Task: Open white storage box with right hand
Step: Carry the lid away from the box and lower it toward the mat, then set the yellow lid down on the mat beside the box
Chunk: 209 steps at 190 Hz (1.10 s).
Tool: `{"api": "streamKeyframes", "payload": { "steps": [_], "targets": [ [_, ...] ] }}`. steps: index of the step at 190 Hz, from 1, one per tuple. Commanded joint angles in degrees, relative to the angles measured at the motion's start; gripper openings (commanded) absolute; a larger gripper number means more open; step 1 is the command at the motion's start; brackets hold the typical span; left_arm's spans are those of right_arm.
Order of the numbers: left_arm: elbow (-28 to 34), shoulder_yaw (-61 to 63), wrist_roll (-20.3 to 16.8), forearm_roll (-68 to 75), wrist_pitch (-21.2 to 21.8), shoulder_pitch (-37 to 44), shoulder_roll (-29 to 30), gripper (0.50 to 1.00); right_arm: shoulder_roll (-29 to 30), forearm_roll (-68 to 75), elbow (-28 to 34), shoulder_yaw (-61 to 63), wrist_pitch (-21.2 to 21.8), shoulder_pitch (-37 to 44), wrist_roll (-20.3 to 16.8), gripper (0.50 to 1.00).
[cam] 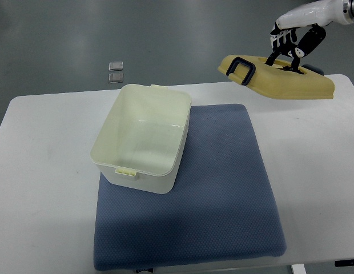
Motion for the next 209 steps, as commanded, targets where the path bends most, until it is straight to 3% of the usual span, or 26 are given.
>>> {"api": "streamKeyframes", "payload": {
  "steps": [1, 72, 209],
  "targets": [
    [-0.1, 0.0, 0.0, 0.0, 0.0, 0.0, 0.0, 1.000, -0.1, 0.0, 0.1, -1.8, 0.0, 0.0, -0.2, 0.500],
    [-0.3, 0.0, 0.0, 0.0, 0.0, 0.0, 0.0, 1.000, -0.3, -2.0, 0.1, -3.7, -0.3, -2.8, -0.4, 0.500],
    [-0.3, 0.1, -0.1, 0.0, 0.0, 0.0, 0.0, 1.000, 6.3, -3.4, 1.3, -3.7, -7.3, -7.0, -1.6, 0.500]
  ]
}}
